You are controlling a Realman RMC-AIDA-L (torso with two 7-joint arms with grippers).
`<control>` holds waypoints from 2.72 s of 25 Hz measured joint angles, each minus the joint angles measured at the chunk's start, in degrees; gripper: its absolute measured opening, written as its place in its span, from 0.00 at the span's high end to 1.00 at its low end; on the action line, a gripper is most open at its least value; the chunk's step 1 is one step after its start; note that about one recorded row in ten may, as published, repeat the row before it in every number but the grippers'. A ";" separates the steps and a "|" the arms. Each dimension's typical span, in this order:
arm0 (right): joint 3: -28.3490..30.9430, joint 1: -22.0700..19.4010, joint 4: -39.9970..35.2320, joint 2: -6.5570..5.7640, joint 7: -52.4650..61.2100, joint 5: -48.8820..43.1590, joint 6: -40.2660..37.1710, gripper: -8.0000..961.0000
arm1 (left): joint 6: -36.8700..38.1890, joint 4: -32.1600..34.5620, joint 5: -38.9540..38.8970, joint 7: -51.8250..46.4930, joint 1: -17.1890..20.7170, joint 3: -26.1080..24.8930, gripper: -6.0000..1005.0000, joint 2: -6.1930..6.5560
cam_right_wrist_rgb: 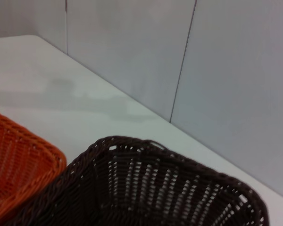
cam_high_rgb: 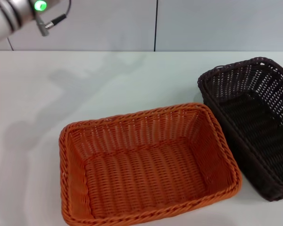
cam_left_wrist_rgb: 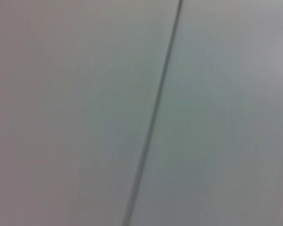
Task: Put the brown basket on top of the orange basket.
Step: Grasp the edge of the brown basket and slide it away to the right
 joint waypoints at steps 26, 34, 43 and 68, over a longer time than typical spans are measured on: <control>-6.97 1.37 -2.46 0.61 -3.41 -22.43 -16.59 0.39 | 27.31 -26.26 -9.51 30.74 -0.17 -17.39 0.18 -0.45; -9.01 1.40 -2.48 0.85 -6.88 -24.23 -27.06 0.39 | 27.04 -27.68 -10.79 31.06 -0.23 -17.19 0.18 -0.47; -15.69 0.56 -3.04 2.53 -7.04 -25.25 -30.87 0.39 | 24.28 -27.73 -12.31 31.16 -0.50 -16.99 0.18 -0.54; 3.97 9.97 -6.68 -0.77 -7.83 -21.45 -19.97 0.39 | 18.43 -29.54 -12.99 34.27 -4.53 -16.68 0.18 -0.48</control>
